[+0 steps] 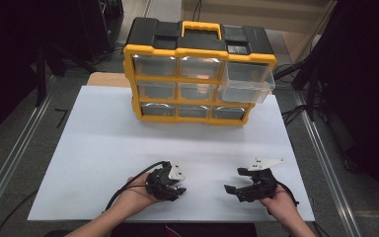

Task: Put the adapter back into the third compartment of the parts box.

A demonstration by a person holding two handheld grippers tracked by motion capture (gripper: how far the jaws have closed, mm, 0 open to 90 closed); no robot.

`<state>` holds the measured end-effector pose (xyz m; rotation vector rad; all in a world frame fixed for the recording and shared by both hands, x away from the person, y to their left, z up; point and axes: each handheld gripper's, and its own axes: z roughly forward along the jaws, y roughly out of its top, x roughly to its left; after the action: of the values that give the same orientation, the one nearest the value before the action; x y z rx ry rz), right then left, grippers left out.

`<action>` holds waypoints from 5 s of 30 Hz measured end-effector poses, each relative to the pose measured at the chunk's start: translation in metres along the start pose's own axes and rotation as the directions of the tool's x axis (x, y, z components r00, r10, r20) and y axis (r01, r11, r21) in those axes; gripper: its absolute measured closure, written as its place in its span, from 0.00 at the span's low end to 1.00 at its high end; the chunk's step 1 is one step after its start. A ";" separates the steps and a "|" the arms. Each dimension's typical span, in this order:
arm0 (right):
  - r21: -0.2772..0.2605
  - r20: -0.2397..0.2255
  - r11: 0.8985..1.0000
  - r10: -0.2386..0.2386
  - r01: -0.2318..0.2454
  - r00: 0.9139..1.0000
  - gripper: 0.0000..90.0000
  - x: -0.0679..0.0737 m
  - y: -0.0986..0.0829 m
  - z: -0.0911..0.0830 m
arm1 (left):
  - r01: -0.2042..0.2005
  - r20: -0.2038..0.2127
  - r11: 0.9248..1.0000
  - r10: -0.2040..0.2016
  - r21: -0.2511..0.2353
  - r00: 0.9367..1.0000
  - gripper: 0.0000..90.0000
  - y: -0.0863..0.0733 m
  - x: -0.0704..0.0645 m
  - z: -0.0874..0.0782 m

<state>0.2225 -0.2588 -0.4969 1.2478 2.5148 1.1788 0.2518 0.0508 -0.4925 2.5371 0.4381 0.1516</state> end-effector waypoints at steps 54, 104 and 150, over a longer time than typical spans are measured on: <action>0.001 -0.013 1.000 -0.005 0.005 1.000 0.14 0.002 0.001 0.001 | 0.235 0.188 0.971 -0.223 -0.043 0.957 0.86 -0.001 0.054 -0.031; -0.021 -0.028 1.000 0.006 -0.007 1.000 0.14 0.001 0.002 0.000 | 0.158 0.270 0.987 -0.143 -0.035 0.952 0.86 0.050 0.086 -0.046; -0.038 -0.026 0.999 0.011 -0.012 1.000 0.14 -0.001 0.002 -0.003 | -0.003 0.287 0.998 0.021 -0.064 0.958 0.86 0.121 0.114 -0.092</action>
<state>0.2235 -0.2599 -0.4936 1.2472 2.4943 1.2478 0.3747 0.0403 -0.3478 2.4489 0.2971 -0.1951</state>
